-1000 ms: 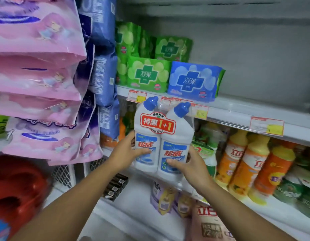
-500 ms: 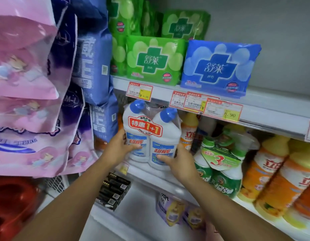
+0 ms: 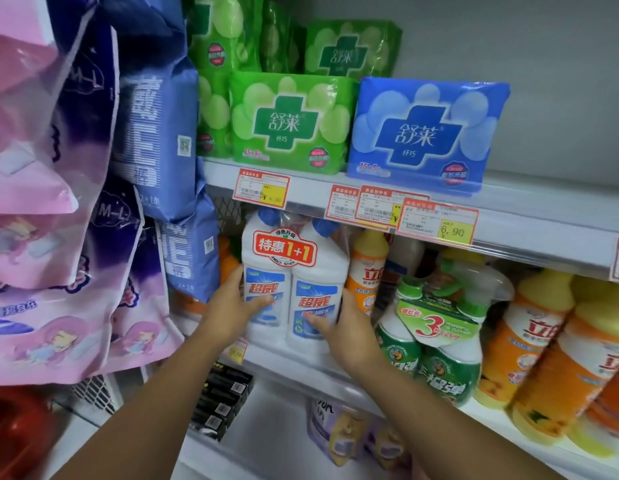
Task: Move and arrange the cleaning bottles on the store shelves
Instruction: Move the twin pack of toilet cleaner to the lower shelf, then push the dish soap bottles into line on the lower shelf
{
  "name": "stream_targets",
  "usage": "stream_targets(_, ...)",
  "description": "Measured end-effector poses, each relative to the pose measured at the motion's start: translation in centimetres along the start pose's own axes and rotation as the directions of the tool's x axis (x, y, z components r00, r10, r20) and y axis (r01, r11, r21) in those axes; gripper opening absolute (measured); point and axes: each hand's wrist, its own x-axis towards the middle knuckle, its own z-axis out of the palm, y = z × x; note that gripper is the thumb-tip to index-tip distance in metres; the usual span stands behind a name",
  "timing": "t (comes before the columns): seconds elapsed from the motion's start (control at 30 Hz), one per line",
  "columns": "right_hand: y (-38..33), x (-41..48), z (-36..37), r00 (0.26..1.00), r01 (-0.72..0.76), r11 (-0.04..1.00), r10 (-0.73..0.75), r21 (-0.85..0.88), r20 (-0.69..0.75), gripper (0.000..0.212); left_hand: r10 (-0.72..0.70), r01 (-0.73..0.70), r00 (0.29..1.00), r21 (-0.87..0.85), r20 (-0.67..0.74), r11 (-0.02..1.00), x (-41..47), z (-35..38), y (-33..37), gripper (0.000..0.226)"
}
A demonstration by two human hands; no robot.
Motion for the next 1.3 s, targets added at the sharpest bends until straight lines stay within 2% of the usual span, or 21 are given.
stream_targets(0.2, -0.2, -2.5, -0.5, 0.999, 0.040, 0.999, -0.040, 0.036, 0.000, 0.055, 0.074, -0.066, 0.988, 0.062, -0.136, 0.996, -1.2, 1.7, -0.1, 0.046)
stream_targets(0.37, -1.4, -5.9, -3.6, 0.996, 0.080, 0.988, -0.083, 0.132, 0.016, 0.042, 0.138, -0.106, 0.972, 0.172, -0.190, 0.979, -3.4, 3.7, 0.9, 0.059)
stream_targets(0.47, -0.8, -8.6, -6.6, 0.994, 0.099, 0.987, -0.092, 0.127, -0.059, 0.040, 0.160, -0.073, 0.959, 0.344, -0.233, 0.936, -5.3, 5.6, 2.1, 0.072)
stream_targets(0.53, 0.3, -10.5, -9.2, 0.981, 0.136, 0.977, -0.110, 0.162, -0.159, 0.027, 0.246, -0.137, 0.947, 0.436, -0.206, 0.890, -7.3, 7.6, 3.3, 0.069)
stream_targets(0.6, 1.7, -12.4, -12.3, 0.948, 0.177, 0.972, -0.126, 0.156, -0.294, 0.018, 0.316, -0.227, 0.941, 0.464, -0.122, 0.856, -9.1, 10.2, 5.0, 0.064)
stream_targets(0.7, 4.5, -14.7, -16.9, 0.863, 0.199, 0.976, -0.130, 0.092, -0.489, 0.016, 0.374, -0.350, 0.927, 0.433, 0.032, 0.831, -11.4, 14.8, 7.2, 0.060)
stream_targets(0.9, 11.2, -17.0, -25.1, 0.642, 0.062, 0.997, -0.012, 0.036, -0.766, 0.017, 0.492, -0.553, 0.833, 0.352, 0.253, 0.755, -15.0, 23.9, 10.1, 0.050)
stream_targets(1.03, 14.9, -17.9, -29.7, 0.533, -0.071, 0.997, 0.049, 0.013, -0.845, 0.028, 0.546, -0.650, 0.751, 0.271, 0.371, 0.710, -16.4, 28.7, 10.5, 0.047)
stream_targets(1.13, 17.3, -18.3, -32.8, 0.487, -0.185, 0.982, 0.060, -0.036, -0.871, 0.046, 0.563, -0.652, 0.750, 0.243, 0.346, 0.719, -17.2, 31.3, 10.9, 0.045)
stream_targets(1.2, 18.8, -18.0, -34.7, 0.517, -0.262, 0.960, 0.054, -0.098, -0.854, 0.064, 0.592, -0.652, 0.758, 0.270, 0.276, 0.709, -17.4, 32.3, 11.4, 0.043)
stream_targets(1.3, 20.0, -17.4, -36.4, 0.627, -0.285, 0.952, 0.095, -0.113, -0.773, 0.088, 0.594, -0.626, 0.779, 0.298, 0.201, 0.720, -17.6, 33.1, 11.9, 0.044)
